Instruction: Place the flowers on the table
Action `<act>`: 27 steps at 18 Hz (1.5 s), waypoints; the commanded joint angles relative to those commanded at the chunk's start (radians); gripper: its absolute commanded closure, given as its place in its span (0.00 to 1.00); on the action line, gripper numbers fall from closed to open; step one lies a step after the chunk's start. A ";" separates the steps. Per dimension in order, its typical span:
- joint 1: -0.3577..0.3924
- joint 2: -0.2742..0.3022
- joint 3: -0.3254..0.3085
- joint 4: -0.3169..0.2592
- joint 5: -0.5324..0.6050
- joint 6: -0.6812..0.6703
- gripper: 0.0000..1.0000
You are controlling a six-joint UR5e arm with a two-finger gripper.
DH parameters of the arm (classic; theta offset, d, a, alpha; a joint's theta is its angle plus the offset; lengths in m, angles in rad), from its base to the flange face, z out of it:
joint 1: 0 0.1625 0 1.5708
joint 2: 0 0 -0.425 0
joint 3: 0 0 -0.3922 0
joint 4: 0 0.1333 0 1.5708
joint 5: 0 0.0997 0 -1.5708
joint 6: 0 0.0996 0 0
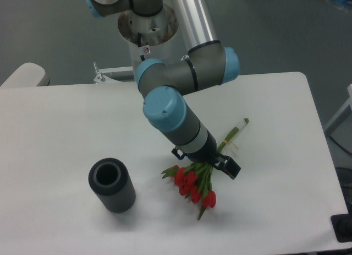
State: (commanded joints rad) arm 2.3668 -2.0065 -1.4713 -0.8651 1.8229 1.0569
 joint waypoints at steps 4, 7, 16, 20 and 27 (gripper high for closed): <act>0.071 0.003 0.077 -0.009 -0.145 0.035 0.00; 0.094 -0.018 0.150 -0.052 -0.151 0.133 0.00; 0.256 -0.032 0.275 -0.259 -0.327 0.510 0.00; 0.308 -0.031 0.273 -0.271 -0.333 0.692 0.00; 0.339 -0.023 0.246 -0.272 -0.386 0.738 0.00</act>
State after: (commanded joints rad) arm 2.7059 -2.0295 -1.2257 -1.1367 1.4374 1.7948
